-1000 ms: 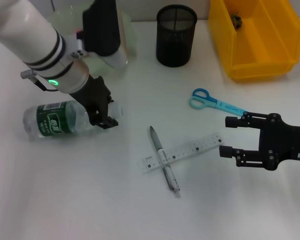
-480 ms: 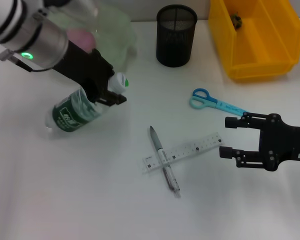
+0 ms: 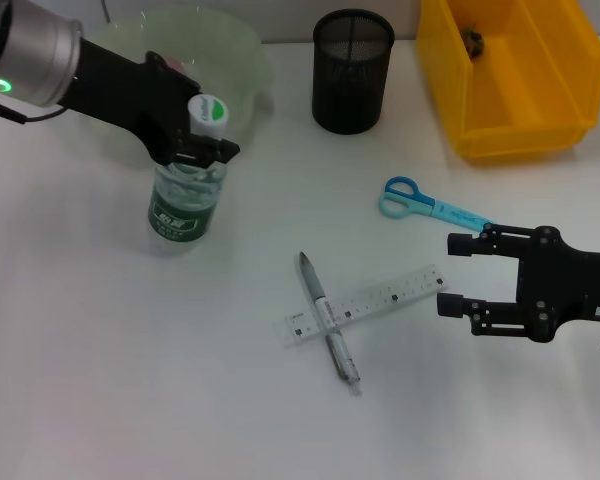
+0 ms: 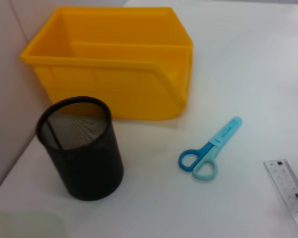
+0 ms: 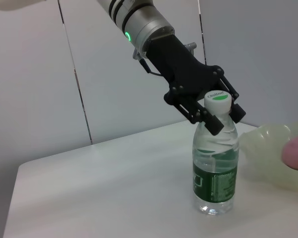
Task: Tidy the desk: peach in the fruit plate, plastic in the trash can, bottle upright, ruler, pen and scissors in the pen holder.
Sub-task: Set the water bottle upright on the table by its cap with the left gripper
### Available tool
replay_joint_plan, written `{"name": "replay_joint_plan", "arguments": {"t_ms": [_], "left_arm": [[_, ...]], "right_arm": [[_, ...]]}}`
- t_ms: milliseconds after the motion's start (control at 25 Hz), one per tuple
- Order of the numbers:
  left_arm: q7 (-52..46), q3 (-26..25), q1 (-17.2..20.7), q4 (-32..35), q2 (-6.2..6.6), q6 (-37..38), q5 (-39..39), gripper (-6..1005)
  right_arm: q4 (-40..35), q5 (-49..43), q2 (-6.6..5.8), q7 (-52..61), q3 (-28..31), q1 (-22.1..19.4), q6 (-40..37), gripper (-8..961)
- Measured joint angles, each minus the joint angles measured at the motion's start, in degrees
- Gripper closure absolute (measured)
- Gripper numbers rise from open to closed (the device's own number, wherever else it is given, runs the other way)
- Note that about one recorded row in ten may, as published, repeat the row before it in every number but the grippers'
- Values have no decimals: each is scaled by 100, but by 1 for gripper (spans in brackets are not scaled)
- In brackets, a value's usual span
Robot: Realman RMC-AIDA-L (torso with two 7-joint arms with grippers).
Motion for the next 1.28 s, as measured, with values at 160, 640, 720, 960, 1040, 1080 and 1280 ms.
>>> {"name": "replay_joint_plan", "arguments": {"t_ms": [160, 640, 720, 960, 1040, 1080, 1280], "left_arm": [[-3, -235, 81, 5, 46, 61, -117, 552], [-129, -1447, 359, -178, 355, 40, -426, 552], [-131, -1654, 421, -233, 386, -8, -444, 551], [-143, -1901, 761, -282, 380, -458, -601, 552], [-145, -1901, 809, -291, 378, -504, -639, 553], [-151, -1902, 863, -296, 372, -580, -686, 553], [-168, -1906, 1054, -404, 349, -987, -919, 552]], "right_arm": [[0, 0, 0, 0, 0, 10, -7, 215], [0, 0, 18, 0, 0, 24, -16, 215], [0, 0, 22, 0, 0, 26, -18, 215], [1, 0, 35, 0, -8, 55, -21, 215], [0, 0, 35, 0, -11, 58, -21, 215], [1, 0, 35, 0, -17, 60, -21, 215], [0, 0, 35, 0, -35, 63, -21, 215]]}}
